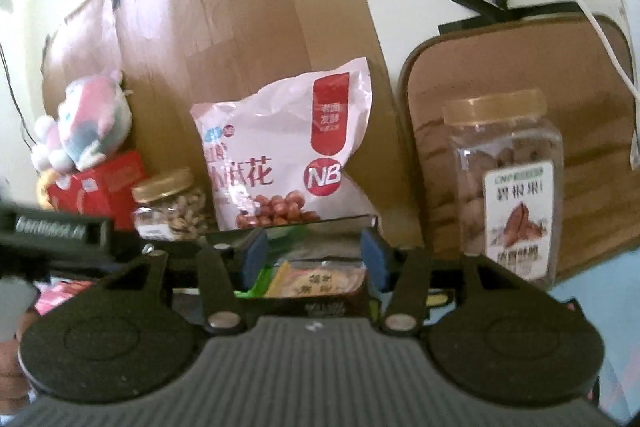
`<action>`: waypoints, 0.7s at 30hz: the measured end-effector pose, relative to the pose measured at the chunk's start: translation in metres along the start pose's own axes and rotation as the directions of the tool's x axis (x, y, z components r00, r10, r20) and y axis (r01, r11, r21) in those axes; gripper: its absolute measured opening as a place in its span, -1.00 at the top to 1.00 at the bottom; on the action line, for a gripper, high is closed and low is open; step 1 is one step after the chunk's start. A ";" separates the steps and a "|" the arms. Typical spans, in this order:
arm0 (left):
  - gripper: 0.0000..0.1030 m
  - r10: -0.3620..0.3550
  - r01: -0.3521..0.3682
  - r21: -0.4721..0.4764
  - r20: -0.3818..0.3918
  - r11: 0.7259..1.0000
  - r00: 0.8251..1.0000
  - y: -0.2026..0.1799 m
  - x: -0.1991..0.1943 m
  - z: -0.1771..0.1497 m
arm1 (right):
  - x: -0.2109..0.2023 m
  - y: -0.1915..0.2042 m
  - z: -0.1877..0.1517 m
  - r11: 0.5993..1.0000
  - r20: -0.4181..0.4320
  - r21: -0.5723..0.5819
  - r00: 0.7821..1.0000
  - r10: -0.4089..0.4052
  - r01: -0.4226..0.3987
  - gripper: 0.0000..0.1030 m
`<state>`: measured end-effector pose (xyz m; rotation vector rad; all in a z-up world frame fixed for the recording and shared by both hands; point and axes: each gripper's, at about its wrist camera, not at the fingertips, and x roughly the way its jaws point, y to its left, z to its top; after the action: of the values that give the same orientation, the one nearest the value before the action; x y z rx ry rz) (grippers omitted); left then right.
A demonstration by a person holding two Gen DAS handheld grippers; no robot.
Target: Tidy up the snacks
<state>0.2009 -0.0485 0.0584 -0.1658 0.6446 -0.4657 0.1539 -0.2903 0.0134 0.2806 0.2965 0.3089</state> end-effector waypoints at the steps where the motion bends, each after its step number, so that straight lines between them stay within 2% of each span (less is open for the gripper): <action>1: -0.06 0.008 -0.008 0.021 -0.009 1.000 1.000 -0.002 -0.004 -0.007 | -0.006 -0.002 -0.001 1.000 -0.009 0.018 1.000 0.013 -0.013 -0.07; 5: -0.06 -0.009 0.010 0.015 -0.071 1.000 0.997 0.003 -0.008 -0.033 | -0.027 -0.016 -0.017 0.992 -0.089 0.116 0.994 0.065 -0.054 -0.07; 8: -0.06 -0.029 0.021 -0.058 -0.138 0.998 0.990 0.013 0.005 -0.049 | -0.030 -0.026 -0.034 0.981 -0.165 0.183 0.982 0.096 -0.065 -0.07; 10: -0.06 -0.060 0.041 -0.105 -0.184 0.994 0.981 0.017 0.016 -0.055 | -0.026 -0.029 -0.045 0.976 -0.225 0.214 0.970 0.091 -0.042 -0.06; 12: -0.06 -0.032 0.007 -0.114 -0.217 0.993 0.976 0.017 0.027 -0.061 | -0.020 -0.032 -0.054 0.966 -0.263 0.252 0.958 0.118 -0.050 -0.07; 14: -0.21 -0.026 0.001 -0.119 -0.205 0.993 0.978 0.018 0.030 -0.065 | -0.012 -0.031 -0.063 0.962 -0.298 0.269 0.945 0.135 -0.052 -0.04; 15: -0.22 -0.031 0.007 -0.118 -0.200 0.993 0.979 0.017 0.030 -0.067 | -0.009 -0.030 -0.066 0.961 -0.306 0.271 0.941 0.143 -0.058 -0.02; 16: -0.23 -0.027 0.005 -0.112 -0.197 0.994 0.980 0.014 0.029 -0.068 | -0.009 -0.028 -0.065 0.961 -0.315 0.268 0.937 0.153 -0.066 0.09; 17: -0.22 -0.025 0.006 -0.095 -0.197 0.995 0.980 0.011 0.029 -0.070 | -0.006 -0.025 -0.067 0.958 -0.343 0.272 0.921 0.185 -0.092 0.42; 19: -0.21 0.013 -0.023 -0.048 -0.194 0.999 0.981 0.003 0.028 -0.073 | -0.004 -0.017 -0.072 0.957 -0.381 0.263 0.899 0.218 -0.120 0.83; 21: -0.21 0.014 -0.023 -0.042 -0.187 0.999 0.982 0.001 0.026 -0.075 | -0.007 -0.012 -0.072 0.954 -0.381 0.263 0.893 0.240 -0.144 0.86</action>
<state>0.1737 -0.0599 -0.0152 -0.1590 0.8401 -0.4522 0.1266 -0.2873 -0.0549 0.4752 0.7264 0.5345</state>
